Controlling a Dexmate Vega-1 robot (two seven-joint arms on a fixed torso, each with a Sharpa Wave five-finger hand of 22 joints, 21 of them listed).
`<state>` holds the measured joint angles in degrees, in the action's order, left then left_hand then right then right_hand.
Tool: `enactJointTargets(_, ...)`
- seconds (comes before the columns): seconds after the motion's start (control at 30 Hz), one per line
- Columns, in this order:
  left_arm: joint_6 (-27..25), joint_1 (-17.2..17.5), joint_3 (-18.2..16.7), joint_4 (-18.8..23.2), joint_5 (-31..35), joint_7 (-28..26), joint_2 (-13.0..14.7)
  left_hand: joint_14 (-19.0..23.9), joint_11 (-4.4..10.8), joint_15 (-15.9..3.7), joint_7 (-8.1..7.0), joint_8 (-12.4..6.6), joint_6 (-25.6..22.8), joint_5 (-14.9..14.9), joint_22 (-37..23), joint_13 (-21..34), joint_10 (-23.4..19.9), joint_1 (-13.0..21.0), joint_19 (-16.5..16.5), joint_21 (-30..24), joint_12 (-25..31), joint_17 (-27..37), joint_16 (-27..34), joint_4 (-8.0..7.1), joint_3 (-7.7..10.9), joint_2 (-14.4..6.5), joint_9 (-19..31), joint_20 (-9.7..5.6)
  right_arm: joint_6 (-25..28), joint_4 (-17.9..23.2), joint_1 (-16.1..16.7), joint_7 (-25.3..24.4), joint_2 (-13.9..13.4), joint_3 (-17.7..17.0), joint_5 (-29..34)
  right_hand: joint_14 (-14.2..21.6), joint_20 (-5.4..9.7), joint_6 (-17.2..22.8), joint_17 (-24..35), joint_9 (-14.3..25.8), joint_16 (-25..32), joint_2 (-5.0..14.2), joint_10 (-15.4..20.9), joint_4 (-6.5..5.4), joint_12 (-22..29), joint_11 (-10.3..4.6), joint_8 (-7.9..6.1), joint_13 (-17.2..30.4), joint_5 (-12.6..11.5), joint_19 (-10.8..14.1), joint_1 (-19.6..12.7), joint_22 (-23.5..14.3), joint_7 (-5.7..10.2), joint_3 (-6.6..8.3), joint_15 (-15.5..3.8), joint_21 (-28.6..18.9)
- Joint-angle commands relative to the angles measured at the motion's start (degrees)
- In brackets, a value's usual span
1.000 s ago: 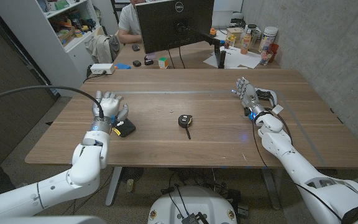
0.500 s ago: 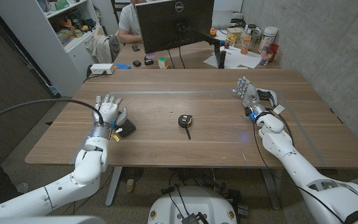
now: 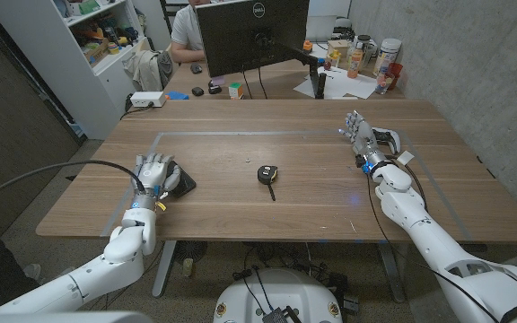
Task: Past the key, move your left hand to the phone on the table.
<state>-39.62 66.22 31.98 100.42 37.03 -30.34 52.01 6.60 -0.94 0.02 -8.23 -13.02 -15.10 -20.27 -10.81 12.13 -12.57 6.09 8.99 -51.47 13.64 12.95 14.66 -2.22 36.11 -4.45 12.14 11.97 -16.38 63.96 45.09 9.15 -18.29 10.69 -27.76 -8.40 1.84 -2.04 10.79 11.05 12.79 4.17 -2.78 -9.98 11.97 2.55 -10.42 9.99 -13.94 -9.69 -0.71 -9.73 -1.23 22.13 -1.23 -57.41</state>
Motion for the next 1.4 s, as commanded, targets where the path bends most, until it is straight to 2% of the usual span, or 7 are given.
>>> enactJointTargets(0.03, 13.96, -1.37, -1.05, -11.29, -8.95, -11.35, -4.35, 0.17, 0.05, -0.8, 0.38, -0.41, -0.94, -0.01, -0.07, 0.23, -0.98, -0.64, -0.87, -0.33, 0.44, 0.12, 0.09, -0.37, 0.16, 0.0, 0.24, 0.24, 0.61, -0.58, -0.92, 0.44, -0.13, 0.82, 0.57, -0.24, 1.88, 0.11, 0.31, 0.19, 0.04, 5.89, 0.21, 0.01, 0.19, 0.5, -0.38, 0.26, -0.37, -4.26, 0.21, -0.23, -0.33, -0.17, 0.46, 0.09)
enactJointTargets(0.13, 15.37, -1.77, -0.68, -11.72, -8.92, -12.91, -4.08, 0.26, 0.0, -0.88, 0.32, -0.34, -0.83, 0.01, -0.06, 0.23, -1.08, -0.77, -1.19, -0.39, 0.47, 0.12, 0.1, -0.48, 0.16, -0.06, 0.23, 0.23, 1.21, -0.24, -0.68, 0.18, -0.24, 0.78, 0.5, -0.2, 1.82, 0.26, 0.31, 0.18, 0.05, 5.86, 0.34, 0.02, 0.23, 0.56, -0.43, 0.26, -0.37, -4.24, 0.22, -0.23, -0.35, -0.23, 0.51, 0.14)
enactJointTargets(0.33, 13.77, -2.11, 0.43, -10.31, -7.25, -13.57, -3.28, -1.71, 0.57, -2.08, -0.21, 0.35, 0.87, -0.1, 0.0, 0.22, -0.05, -0.47, -3.11, -0.68, 0.03, -0.3, -1.1, -0.03, 0.79, -0.27, 0.25, 0.16, 1.38, -0.97, -0.67, 0.26, -0.31, 0.7, 0.49, -0.25, 1.76, 0.67, 0.32, 0.18, 0.02, 5.77, 0.73, 0.02, 0.36, 0.65, -0.56, 0.25, -0.38, -4.19, 0.26, -0.23, -0.46, -0.38, 0.61, 0.26)
enactJointTargets(0.83, 14.91, -2.58, 0.82, -10.61, -8.29, -14.25, -2.68, -2.14, 0.85, -2.62, -0.17, -0.14, -0.4, -0.28, 0.16, 0.19, -0.57, -0.38, -3.19, -0.28, 0.23, -0.31, -1.38, -0.15, 1.52, -1.2, 0.25, 0.19, 0.5, -3.58, -2.38, 1.13, 0.18, 0.91, 0.83, -0.24, 1.52, 0.55, 0.34, 0.17, 0.0, 5.63, 0.68, 0.0, 0.29, 0.68, -0.44, 0.25, -0.39, -4.21, 0.35, -0.23, -0.38, -0.68, 0.66, 0.51)
enactJointTargets(1.4, 15.16, -2.76, 0.71, -9.98, -8.71, -14.69, -2.47, -2.21, 0.89, -2.85, -0.14, -0.19, -0.7, -0.25, 0.22, 0.17, -0.92, -0.82, -3.19, 0.04, 0.35, -0.08, -1.32, -0.75, 1.57, -1.73, 0.23, 0.21, -0.08, -4.09, -2.58, 1.42, 0.2, 0.85, 0.85, -0.28, 1.45, 0.49, 0.35, 0.16, -0.05, 5.64, 0.66, -0.03, 0.22, 0.66, -0.37, 0.24, -0.44, -4.16, 0.41, -0.23, -0.4, -1.0, 0.69, 0.83)
